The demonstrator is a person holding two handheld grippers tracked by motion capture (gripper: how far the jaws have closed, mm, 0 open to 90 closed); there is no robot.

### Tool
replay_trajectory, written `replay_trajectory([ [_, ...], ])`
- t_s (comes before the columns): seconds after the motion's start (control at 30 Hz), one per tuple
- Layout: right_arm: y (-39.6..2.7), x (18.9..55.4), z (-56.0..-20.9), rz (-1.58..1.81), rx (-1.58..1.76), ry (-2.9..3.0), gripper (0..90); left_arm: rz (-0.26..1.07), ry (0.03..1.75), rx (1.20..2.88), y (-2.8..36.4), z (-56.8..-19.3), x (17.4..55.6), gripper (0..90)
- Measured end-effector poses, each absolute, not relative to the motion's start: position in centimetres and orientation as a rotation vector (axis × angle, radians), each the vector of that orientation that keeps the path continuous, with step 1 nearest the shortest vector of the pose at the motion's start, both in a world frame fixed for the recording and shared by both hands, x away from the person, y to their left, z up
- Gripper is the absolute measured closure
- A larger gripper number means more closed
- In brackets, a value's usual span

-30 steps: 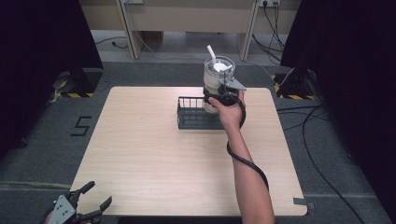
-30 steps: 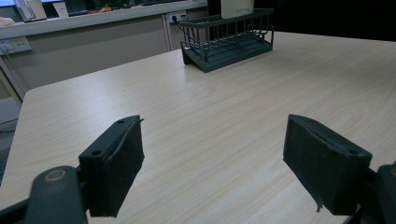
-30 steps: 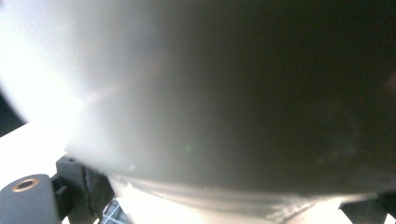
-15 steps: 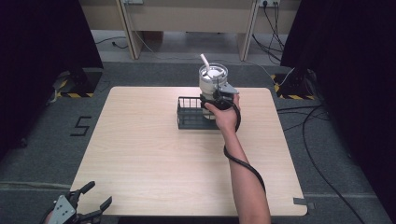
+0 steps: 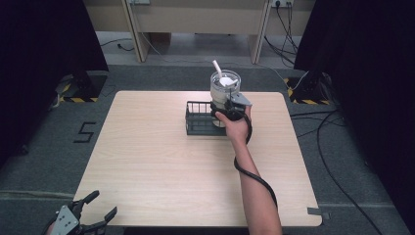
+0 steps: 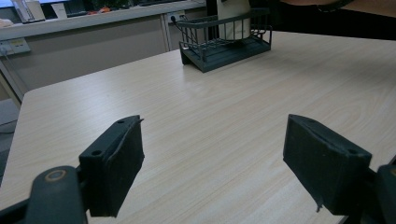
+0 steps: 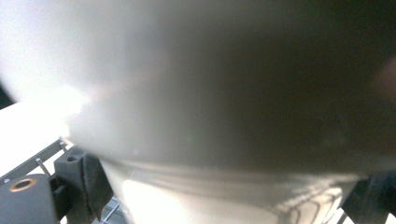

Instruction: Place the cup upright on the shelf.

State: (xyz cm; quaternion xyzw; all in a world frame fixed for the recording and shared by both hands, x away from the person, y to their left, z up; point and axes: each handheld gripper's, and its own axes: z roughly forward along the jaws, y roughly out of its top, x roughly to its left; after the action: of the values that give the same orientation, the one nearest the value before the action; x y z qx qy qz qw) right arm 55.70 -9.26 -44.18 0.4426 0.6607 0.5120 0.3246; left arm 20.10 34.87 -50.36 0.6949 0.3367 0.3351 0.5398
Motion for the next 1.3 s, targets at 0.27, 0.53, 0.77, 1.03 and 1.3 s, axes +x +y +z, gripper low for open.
replay_trajectory([
  [0.27, -9.1, 55.8, -45.1, 1.353, 1.220, 1.714, 4.8, 0.802, 0.797, 1.653, 34.9, -50.3, 20.0, 19.6],
  [0.53, -9.0, 55.3, -45.3, 1.326, 1.223, 1.705, 6.9, 0.803, 0.798, 1.656, 34.9, -50.3, 20.0, 19.5],
  [0.77, -9.0, 54.9, -45.6, 1.329, 1.251, 1.696, 8.0, 0.799, 0.799, 1.651, 34.9, -50.4, 20.1, 19.5],
  [1.03, -8.7, 54.2, -45.7, 1.300, 1.257, 1.676, 8.8, 0.803, 0.795, 1.652, 34.9, -50.3, 20.0, 19.5],
  [1.3, -8.7, 53.5, -45.6, 1.287, 1.239, 1.664, 9.9, 0.800, 0.791, 1.649, 34.9, -50.3, 20.0, 19.5],
])
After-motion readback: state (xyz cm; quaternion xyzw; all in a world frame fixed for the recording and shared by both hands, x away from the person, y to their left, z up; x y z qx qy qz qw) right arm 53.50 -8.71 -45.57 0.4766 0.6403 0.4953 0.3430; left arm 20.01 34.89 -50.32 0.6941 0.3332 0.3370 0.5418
